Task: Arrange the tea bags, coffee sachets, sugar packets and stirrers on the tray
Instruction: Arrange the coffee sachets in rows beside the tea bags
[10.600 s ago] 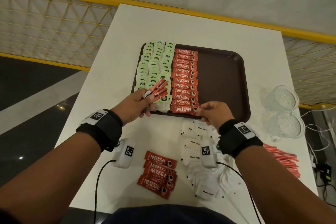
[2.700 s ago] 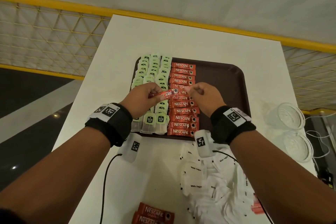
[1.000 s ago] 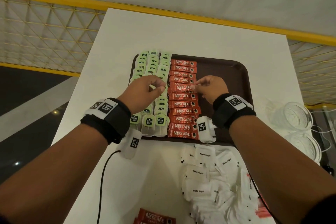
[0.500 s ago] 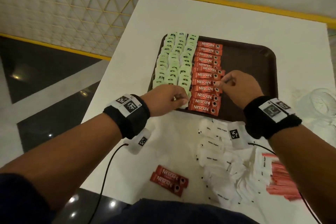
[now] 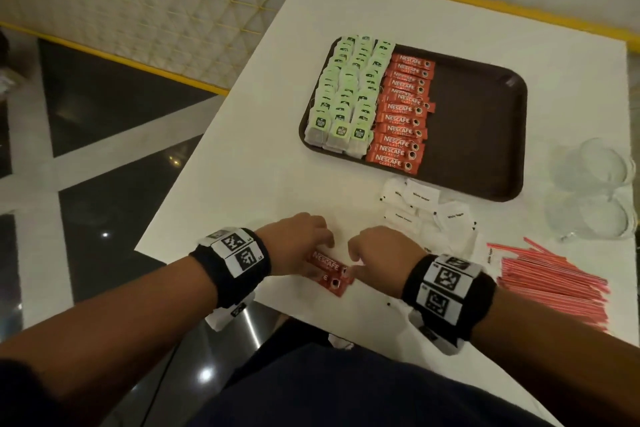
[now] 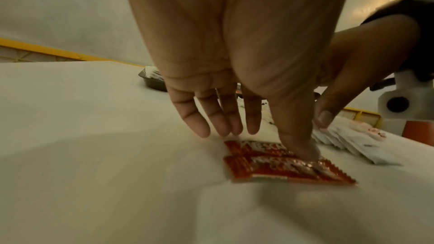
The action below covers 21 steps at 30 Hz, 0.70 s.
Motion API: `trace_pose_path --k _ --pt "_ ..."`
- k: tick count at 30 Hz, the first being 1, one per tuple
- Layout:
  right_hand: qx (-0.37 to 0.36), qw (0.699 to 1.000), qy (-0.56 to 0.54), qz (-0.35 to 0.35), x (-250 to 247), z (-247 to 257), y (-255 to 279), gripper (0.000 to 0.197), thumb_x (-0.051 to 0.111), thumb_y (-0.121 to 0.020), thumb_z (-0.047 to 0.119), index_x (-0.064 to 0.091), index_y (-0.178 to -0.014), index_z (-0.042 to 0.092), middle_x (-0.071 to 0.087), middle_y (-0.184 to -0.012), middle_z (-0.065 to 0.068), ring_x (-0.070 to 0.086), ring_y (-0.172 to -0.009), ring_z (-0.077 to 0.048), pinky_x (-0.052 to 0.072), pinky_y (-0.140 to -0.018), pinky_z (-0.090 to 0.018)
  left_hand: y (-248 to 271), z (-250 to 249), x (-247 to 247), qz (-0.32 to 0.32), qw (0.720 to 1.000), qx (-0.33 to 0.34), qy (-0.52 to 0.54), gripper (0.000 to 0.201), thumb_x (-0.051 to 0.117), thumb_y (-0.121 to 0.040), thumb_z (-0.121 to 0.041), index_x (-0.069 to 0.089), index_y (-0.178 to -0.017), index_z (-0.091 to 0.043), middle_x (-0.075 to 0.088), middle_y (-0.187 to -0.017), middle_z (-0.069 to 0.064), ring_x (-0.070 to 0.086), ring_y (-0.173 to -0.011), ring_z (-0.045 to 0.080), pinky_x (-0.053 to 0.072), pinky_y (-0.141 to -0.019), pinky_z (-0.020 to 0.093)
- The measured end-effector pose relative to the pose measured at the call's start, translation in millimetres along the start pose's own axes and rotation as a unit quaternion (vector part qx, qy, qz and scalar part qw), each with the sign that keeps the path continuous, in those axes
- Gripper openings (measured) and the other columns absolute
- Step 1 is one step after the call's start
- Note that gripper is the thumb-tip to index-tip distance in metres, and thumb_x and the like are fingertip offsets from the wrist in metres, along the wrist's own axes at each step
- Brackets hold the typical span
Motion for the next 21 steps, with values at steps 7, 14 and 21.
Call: trace_pose_path --k 7,14,21 --pt "0.008 0.998 0.066 0.01 10.3 22.5 -9.8 0.011 0.053 -0.093 0.018 0.059 -0.1 0.012 0.061 -0.101 -0.009 0.06 -0.095 -0.028 0.046 -0.073 -0.035 5.8 2.4 5.5 -0.042 0.998 -0.034 -0.044 0.05 0.077 -0.078 -0.041 0.054 -0.12 -0.024 0.051 -0.117 -0.002 0.048 -0.104 0.019 0.044 -0.083 0.032" --pt "0.02 0.997 0.044 0.061 10.5 21.1 -18.3 0.014 0.049 -0.096 0.013 0.061 -0.101 0.008 0.056 -0.089 -0.006 0.051 -0.079 -0.021 0.038 -0.07 -0.029 6.0 10.2 7.7 -0.041 0.996 -0.074 0.034 0.05 0.08 -0.078 -0.028 0.053 -0.118 -0.015 0.05 -0.114 0.0 0.056 -0.095 0.02 0.041 -0.076 0.026" --pt "0.064 0.992 -0.093 -0.059 -36.6 -12.6 -6.1 0.007 0.057 -0.094 0.019 0.06 -0.097 0.013 0.064 -0.094 -0.005 0.06 -0.087 -0.023 0.04 -0.069 -0.028 4.0 17.7 -17.6 -0.058 0.991 -0.1 0.067 0.029 0.074 -0.083 -0.031 0.057 -0.1 -0.015 0.063 -0.081 -0.003 0.056 -0.074 0.017 0.043 -0.069 0.029"
Point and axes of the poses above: each hand's wrist, its own y-axis away from the middle knuckle, its own x-axis out of the palm, z = x × y, the point moved 6 cm from there along -y, towards the middle knuckle
